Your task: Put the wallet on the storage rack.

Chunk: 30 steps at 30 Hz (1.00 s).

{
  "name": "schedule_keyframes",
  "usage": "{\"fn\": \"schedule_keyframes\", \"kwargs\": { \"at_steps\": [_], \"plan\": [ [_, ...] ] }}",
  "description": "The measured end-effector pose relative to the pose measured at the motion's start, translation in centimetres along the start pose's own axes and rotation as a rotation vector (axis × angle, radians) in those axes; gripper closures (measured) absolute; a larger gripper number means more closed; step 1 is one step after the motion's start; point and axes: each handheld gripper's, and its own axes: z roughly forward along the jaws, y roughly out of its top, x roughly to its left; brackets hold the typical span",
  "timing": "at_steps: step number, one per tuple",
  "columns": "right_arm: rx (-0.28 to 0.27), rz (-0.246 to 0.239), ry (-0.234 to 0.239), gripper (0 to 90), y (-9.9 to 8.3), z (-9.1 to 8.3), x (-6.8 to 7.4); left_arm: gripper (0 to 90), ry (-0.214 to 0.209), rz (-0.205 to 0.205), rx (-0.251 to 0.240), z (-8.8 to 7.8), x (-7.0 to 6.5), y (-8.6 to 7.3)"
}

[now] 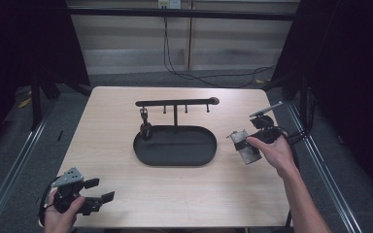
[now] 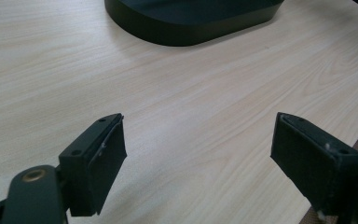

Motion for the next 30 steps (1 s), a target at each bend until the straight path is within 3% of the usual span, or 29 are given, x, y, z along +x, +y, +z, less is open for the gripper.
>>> {"fn": "schedule_keyframes", "kwargs": {
  "at_steps": [11, 30],
  "plan": [
    [-0.062, 0.008, 0.043, 33.0, 1.0, -0.8, 1.6, 17.7, -0.005, -0.001, -0.004, -0.1, 0.0, 0.0],
    [-0.155, 0.061, 0.168, 33.1, 2.5, 0.5, 3.4, 17.6, -0.004, 0.0, -0.001, 0.0, 0.0, 0.0]
  ]
}}
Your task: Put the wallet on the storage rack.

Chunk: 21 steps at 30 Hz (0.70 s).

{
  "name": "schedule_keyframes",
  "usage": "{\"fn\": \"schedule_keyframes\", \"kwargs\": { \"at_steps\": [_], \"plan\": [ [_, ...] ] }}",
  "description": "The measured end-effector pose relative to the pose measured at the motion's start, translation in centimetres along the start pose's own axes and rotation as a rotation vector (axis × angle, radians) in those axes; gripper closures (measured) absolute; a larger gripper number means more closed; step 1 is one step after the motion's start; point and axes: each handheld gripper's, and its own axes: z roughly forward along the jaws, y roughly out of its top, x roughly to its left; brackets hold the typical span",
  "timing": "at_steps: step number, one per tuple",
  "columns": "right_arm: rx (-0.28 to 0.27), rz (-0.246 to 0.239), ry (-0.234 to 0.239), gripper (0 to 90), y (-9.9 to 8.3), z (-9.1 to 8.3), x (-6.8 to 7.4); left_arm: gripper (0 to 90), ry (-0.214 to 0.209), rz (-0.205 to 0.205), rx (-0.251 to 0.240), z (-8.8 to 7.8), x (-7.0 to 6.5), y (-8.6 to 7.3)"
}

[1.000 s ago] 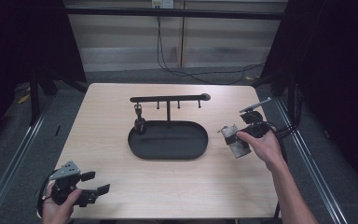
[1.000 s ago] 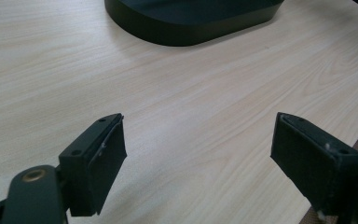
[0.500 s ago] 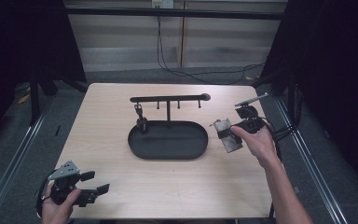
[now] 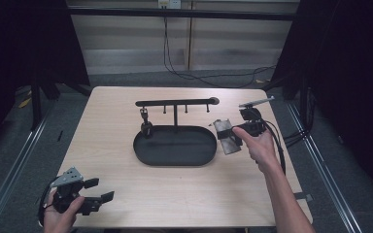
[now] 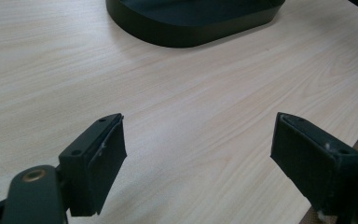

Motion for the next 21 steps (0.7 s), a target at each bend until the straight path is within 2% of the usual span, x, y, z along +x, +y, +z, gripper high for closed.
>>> {"fn": "schedule_keyframes", "kwargs": {
  "at_steps": [11, 21],
  "plan": [
    [-0.026, 0.017, 0.032, 33.1, 0.9, 1.9, 1.0, 17.6, 0.0, 0.002, 0.001, 0.0, 0.0, 0.0],
    [-0.057, 0.074, 0.046, 33.2, 1.4, 4.2, 1.1, 17.7, 0.0, 0.005, 0.003, 0.0, 0.0, 0.0]
  ]
}}
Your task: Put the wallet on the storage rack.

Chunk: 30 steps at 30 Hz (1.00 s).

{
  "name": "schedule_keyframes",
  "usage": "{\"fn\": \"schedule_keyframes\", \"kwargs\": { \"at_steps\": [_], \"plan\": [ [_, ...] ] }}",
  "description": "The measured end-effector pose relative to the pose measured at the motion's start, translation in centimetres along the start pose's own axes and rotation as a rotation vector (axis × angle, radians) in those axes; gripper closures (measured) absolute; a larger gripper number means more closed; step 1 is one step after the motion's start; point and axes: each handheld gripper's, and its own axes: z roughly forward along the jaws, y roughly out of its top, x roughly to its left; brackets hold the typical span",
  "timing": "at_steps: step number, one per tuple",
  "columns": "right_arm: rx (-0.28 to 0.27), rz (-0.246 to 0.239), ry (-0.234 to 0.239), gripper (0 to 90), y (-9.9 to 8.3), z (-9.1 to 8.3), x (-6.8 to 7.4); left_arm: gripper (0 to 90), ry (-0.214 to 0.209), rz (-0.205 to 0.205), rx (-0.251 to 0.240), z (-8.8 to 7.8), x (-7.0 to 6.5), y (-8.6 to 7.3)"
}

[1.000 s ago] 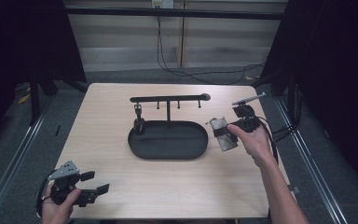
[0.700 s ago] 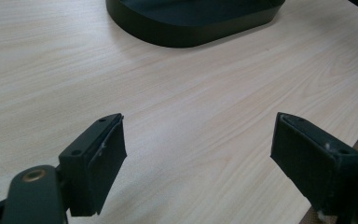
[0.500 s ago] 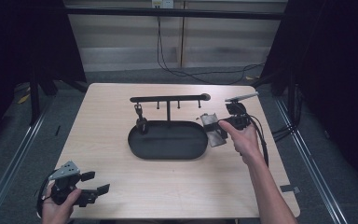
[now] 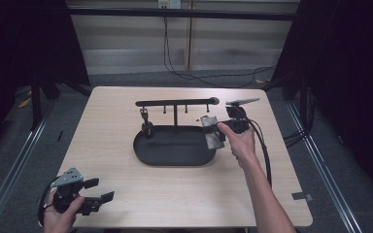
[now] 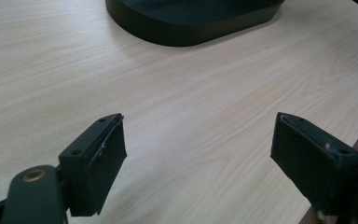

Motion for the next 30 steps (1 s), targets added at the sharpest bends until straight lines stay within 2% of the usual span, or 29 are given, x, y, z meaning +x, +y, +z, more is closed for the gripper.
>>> {"fn": "schedule_keyframes", "kwargs": {
  "at_steps": [9, 18, 24, 30],
  "plan": [
    [0.012, -0.004, -0.005, 33.1, 0.0, 2.1, 0.4, 17.6, -0.005, 0.002, -0.001, -0.1, 0.0, 0.0],
    [0.038, 0.019, -0.021, 33.1, -0.8, 4.1, -0.1, 17.7, -0.008, -0.004, -0.007, -0.1, 0.0, 0.0],
    [0.047, 0.012, -0.027, 33.1, -0.9, 5.3, 0.2, 17.7, -0.009, -0.003, -0.006, -0.2, 0.0, 0.0],
    [0.068, 0.009, -0.066, 33.0, -1.3, 6.4, -0.1, 17.7, -0.008, 0.005, -0.001, -0.1, 0.0, 0.0]
  ]
}}
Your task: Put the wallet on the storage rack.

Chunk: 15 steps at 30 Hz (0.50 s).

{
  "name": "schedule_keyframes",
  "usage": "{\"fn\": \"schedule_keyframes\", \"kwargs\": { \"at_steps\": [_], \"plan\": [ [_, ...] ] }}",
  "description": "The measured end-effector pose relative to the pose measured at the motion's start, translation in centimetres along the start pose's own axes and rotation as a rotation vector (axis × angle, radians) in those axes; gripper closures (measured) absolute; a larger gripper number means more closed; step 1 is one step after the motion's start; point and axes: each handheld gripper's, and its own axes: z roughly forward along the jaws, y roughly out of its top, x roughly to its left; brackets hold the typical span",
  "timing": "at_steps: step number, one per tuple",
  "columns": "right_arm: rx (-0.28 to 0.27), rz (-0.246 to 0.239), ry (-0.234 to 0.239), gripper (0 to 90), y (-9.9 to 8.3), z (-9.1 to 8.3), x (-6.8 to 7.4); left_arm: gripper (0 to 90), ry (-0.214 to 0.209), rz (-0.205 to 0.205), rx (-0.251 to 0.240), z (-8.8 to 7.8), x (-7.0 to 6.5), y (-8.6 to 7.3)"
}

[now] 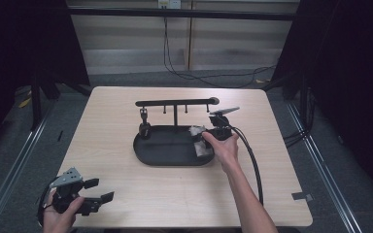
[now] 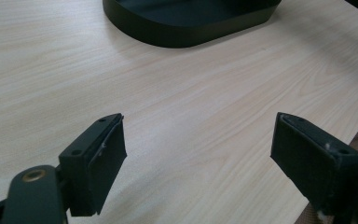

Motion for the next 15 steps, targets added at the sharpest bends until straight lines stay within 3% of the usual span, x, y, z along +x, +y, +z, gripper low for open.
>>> {"fn": "schedule_keyframes", "kwargs": {
  "at_steps": [15],
  "plan": [
    [0.034, -0.039, -0.075, 32.6, -0.3, 1.7, 0.0, 17.7, 0.0, -0.006, 0.0, 0.0, 0.1, 0.0]
  ]
}}
